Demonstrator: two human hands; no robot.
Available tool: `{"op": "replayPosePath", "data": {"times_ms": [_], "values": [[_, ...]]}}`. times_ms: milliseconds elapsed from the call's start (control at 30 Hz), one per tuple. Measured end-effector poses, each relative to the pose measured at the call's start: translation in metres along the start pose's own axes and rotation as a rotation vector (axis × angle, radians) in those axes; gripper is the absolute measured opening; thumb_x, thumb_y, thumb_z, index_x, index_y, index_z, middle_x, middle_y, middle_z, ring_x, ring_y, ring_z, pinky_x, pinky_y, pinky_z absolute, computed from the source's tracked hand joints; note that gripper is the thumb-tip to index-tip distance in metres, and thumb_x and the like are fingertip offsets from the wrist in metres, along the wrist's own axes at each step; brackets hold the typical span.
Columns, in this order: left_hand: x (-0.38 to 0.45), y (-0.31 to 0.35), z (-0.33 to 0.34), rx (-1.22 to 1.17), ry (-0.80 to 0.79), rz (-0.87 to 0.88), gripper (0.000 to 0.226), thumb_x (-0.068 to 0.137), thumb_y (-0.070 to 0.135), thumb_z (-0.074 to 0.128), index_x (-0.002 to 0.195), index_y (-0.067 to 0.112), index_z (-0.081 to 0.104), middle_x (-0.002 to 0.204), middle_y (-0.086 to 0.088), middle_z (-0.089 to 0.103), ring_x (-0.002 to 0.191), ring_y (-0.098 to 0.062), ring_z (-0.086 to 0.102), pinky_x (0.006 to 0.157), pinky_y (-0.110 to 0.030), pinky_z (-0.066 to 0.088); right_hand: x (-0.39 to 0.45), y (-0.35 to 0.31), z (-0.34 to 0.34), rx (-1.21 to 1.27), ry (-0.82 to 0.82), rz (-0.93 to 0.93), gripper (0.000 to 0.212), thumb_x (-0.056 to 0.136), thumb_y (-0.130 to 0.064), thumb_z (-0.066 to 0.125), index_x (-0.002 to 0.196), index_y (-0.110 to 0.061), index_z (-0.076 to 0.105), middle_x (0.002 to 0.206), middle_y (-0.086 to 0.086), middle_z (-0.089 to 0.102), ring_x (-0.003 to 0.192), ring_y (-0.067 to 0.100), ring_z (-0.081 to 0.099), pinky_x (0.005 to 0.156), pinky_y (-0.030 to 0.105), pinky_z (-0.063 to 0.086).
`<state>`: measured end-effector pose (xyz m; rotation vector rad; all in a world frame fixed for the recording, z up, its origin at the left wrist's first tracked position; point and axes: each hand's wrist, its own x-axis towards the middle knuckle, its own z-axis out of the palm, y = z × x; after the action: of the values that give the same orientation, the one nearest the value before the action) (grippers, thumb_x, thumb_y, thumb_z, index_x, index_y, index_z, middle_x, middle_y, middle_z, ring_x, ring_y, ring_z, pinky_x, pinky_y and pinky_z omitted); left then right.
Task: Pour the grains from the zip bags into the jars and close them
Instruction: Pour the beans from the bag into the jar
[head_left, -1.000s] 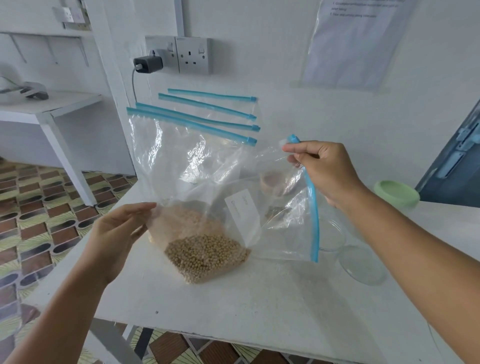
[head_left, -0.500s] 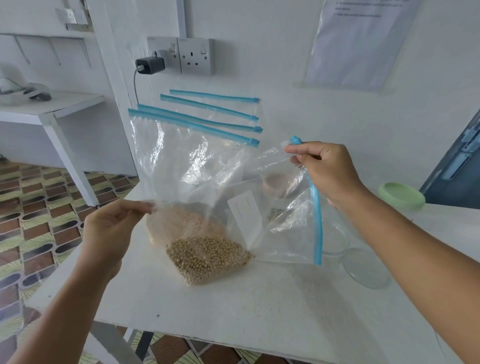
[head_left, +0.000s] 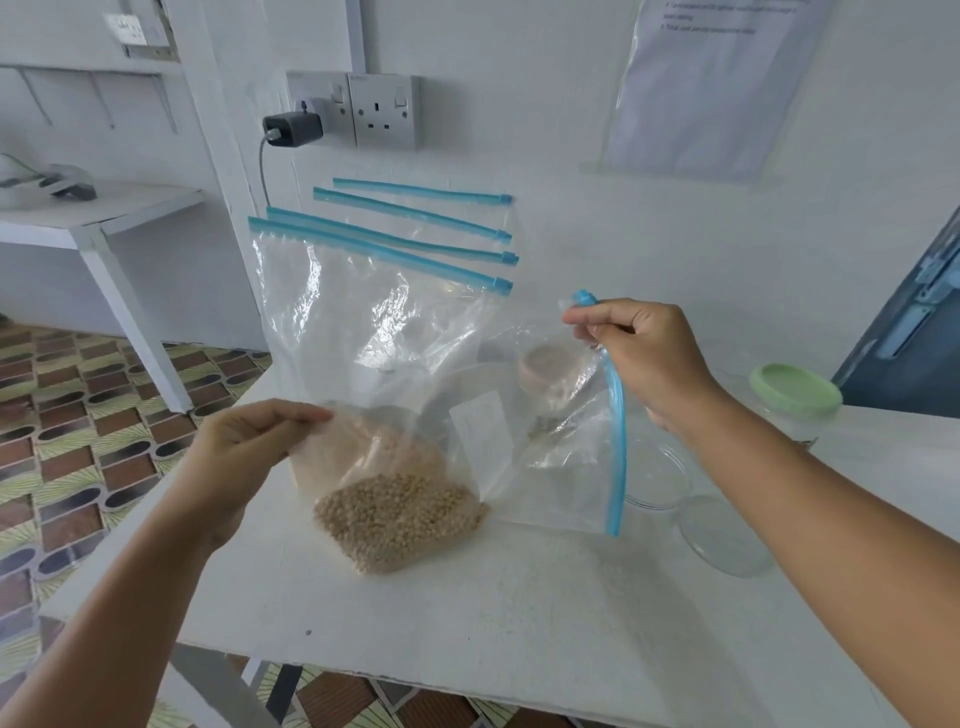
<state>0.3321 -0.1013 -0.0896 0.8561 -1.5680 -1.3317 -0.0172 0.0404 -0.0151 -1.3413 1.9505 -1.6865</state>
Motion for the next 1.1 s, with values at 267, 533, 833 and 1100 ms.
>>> {"op": "replayPosePath", "data": {"times_ms": [267, 533, 833, 1100], "values": [[0.008, -0.003, 0.007, -0.122, 0.164, 0.039, 0.027, 0.098, -0.007, 0.06, 0.095, 0.012, 0.079, 0.103, -0.01, 0.079, 0.109, -0.034, 0.069, 0.108, -0.048, 0.05, 0.002, -0.001, 0.001, 0.028, -0.005, 0.017, 0.039, 0.1, 0.001, 0.059, 0.096, -0.031, 0.082, 0.103, -0.011, 0.08, 0.097, 0.009, 0.076, 0.103, 0.034, 0.057], [0.008, -0.003, 0.006, -0.198, 0.17, 0.037, 0.027, 0.097, -0.009, 0.058, 0.091, 0.009, 0.077, 0.105, -0.008, 0.079, 0.116, -0.027, 0.07, 0.111, -0.046, 0.048, -0.003, 0.001, 0.002, 0.025, -0.023, 0.018, 0.04, 0.1, 0.001, 0.059, 0.095, -0.032, 0.081, 0.1, -0.012, 0.08, 0.096, 0.007, 0.075, 0.102, 0.031, 0.056], [0.004, -0.003, 0.003, -0.205, 0.101, -0.008, 0.042, 0.097, -0.009, 0.056, 0.082, 0.019, 0.084, 0.106, -0.009, 0.079, 0.116, -0.03, 0.068, 0.111, -0.047, 0.047, -0.007, 0.004, 0.006, 0.028, -0.047, 0.039, 0.039, 0.102, -0.002, 0.059, 0.097, -0.034, 0.081, 0.102, -0.012, 0.079, 0.098, 0.005, 0.075, 0.101, 0.027, 0.055], [0.002, -0.005, 0.003, -0.137, 0.089, 0.03, 0.036, 0.094, -0.012, 0.058, 0.084, 0.013, 0.081, 0.109, -0.017, 0.077, 0.112, -0.026, 0.071, 0.106, -0.035, 0.053, -0.014, 0.008, 0.006, 0.046, -0.038, 0.042, 0.037, 0.101, 0.001, 0.058, 0.102, -0.028, 0.081, 0.107, -0.017, 0.078, 0.097, 0.002, 0.074, 0.101, 0.024, 0.055]]}}
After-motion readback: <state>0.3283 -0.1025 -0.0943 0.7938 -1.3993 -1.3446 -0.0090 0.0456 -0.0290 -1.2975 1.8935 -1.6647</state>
